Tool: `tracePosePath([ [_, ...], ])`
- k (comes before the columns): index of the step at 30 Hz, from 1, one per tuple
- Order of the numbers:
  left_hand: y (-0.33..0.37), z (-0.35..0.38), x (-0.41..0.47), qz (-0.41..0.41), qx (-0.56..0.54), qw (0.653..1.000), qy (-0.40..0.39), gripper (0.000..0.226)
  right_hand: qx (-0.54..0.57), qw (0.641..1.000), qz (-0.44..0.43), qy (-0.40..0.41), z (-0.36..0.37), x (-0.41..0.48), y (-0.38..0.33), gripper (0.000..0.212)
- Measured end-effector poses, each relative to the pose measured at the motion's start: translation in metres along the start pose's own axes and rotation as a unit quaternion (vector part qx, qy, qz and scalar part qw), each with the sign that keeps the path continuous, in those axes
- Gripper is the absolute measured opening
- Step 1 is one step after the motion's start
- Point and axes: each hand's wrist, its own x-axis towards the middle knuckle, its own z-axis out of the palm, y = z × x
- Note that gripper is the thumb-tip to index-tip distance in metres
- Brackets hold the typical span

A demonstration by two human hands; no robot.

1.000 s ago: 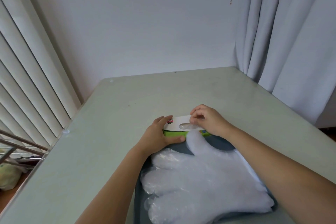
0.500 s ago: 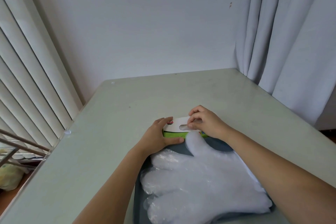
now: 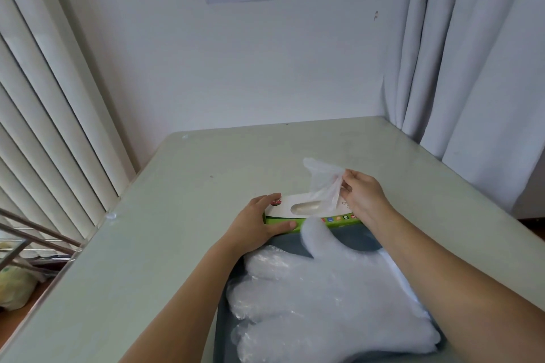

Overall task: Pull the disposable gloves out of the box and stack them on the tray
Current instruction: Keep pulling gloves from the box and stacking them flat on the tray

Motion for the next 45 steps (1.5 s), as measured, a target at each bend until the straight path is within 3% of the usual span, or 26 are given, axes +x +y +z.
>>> tracePosePath([
  [7, -0.005, 0.004, 0.0, -0.013, -0.005, 1.0, -0.001, 0.071, 0.112, 0.992, 0.031, -0.046, 0.0, -0.009, -0.014, 0.018],
  [12, -0.001, 0.0, 0.003, -0.007, 0.016, 1.0, -0.007, 0.072, 0.25, 0.962, -0.009, -0.108, 0.0, -0.025, -0.072, 0.023],
  [16, 0.022, -0.015, -0.002, -0.026, 0.043, 0.998, -0.046, 0.065, 0.27, 0.951, -0.027, -0.147, 0.0, -0.05, -0.106, 0.026],
  [19, 0.064, -0.031, -0.014, -0.022, -0.117, 0.993, 0.016, 0.049, 0.273, 0.947, 0.006, -0.169, 0.005, -0.076, -0.116, 0.015],
  [20, 0.082, -0.035, -0.022, -0.016, -0.176, 0.984, 0.019, 0.049, 0.271, 0.946, 0.016, -0.18, 0.006, -0.083, -0.116, 0.023],
  [22, 0.112, -0.039, -0.038, 0.007, -0.24, 0.971, -0.009, 0.056, 0.253, 0.948, 0.043, -0.189, 0.007, -0.099, -0.116, 0.027],
  [24, 0.137, -0.042, -0.054, 0.021, -0.263, 0.964, -0.032, 0.048, 0.225, 0.953, 0.067, -0.191, 0.008, -0.116, -0.113, 0.021],
  [27, 0.167, -0.046, -0.08, 0.076, -0.245, 0.964, -0.069, 0.027, 0.207, 0.954, 0.081, -0.201, 0.007, -0.141, -0.106, 0.027],
  [30, 0.176, -0.044, -0.09, 0.111, -0.238, 0.963, -0.059, 0.023, 0.198, 0.952, 0.079, -0.22, 0.005, -0.162, -0.101, 0.023],
  [34, 0.179, -0.042, -0.1, 0.099, -0.229, 0.967, 0.043, 0.012, 0.209, 0.947, 0.088, -0.225, 0.002, -0.183, -0.095, 0.041],
  [38, 0.187, -0.049, -0.113, 0.116, -0.227, 0.961, 0.109, 0.012, 0.191, 0.951, 0.118, -0.214, -0.004, -0.203, -0.083, 0.023],
  [41, 0.192, -0.058, -0.122, 0.139, -0.1, 0.972, 0.161, 0.019, 0.144, 0.961, 0.137, -0.191, -0.006, -0.213, -0.083, 0.028],
  [45, 0.196, -0.07, -0.132, 0.175, 0.099, 0.961, 0.192, 0.019, 0.032, 0.979, 0.096, -0.177, -0.004, -0.217, -0.106, 0.071],
])
